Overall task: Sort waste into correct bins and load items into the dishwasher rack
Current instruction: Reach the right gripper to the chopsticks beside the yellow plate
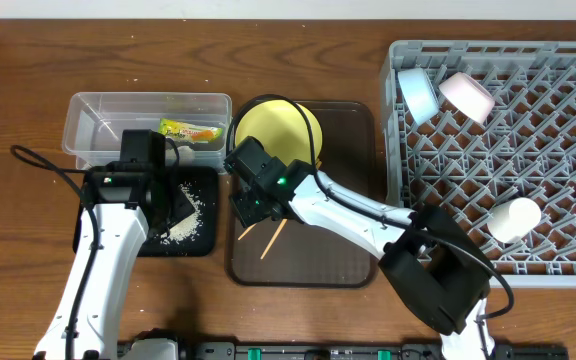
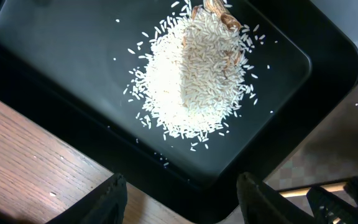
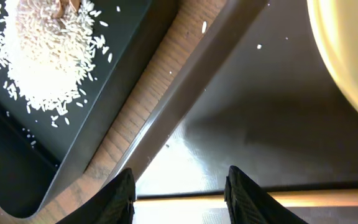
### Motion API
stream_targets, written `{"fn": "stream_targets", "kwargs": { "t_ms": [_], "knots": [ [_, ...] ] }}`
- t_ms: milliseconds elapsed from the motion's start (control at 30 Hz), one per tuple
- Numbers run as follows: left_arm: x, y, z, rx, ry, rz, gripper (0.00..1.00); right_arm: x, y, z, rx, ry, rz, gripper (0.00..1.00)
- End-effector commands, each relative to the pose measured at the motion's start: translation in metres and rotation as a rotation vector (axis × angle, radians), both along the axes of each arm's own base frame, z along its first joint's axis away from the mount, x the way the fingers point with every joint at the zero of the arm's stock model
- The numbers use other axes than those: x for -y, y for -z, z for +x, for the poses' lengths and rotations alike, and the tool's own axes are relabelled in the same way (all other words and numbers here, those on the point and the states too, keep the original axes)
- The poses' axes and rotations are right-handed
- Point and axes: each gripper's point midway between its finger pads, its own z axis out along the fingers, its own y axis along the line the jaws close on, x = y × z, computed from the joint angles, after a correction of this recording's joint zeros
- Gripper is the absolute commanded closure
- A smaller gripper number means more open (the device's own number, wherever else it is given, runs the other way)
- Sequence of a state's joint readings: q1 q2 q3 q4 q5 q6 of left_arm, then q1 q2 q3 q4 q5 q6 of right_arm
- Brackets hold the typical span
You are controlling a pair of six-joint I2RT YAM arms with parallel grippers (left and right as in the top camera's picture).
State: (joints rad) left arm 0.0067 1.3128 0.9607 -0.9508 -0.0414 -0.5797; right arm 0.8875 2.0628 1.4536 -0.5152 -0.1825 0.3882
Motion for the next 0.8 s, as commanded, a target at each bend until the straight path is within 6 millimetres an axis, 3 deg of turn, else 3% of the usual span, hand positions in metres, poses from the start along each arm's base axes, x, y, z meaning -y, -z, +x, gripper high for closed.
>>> {"fn": "stream_targets", "kwargs": {
  "t_ms": [0,333,767],
  "knots": [
    [-0.005,-0.001,-0.002,0.001,-0.017,0.018,0.4,0.001,0.017,-0.002,-0.007,-0.017,-0.034,0.55],
    [-0.005,-0.001,-0.002,0.0,-0.017,0.018,0.4,0.012,0.035,-0.017,-0.065,-0.029,-0.106,0.55],
    [-0.005,-0.001,-0.002,0.0,-0.017,0.018,0.4,0.071,0.047,-0.058,-0.242,-0.024,-0.352,0.53]
  ]
}}
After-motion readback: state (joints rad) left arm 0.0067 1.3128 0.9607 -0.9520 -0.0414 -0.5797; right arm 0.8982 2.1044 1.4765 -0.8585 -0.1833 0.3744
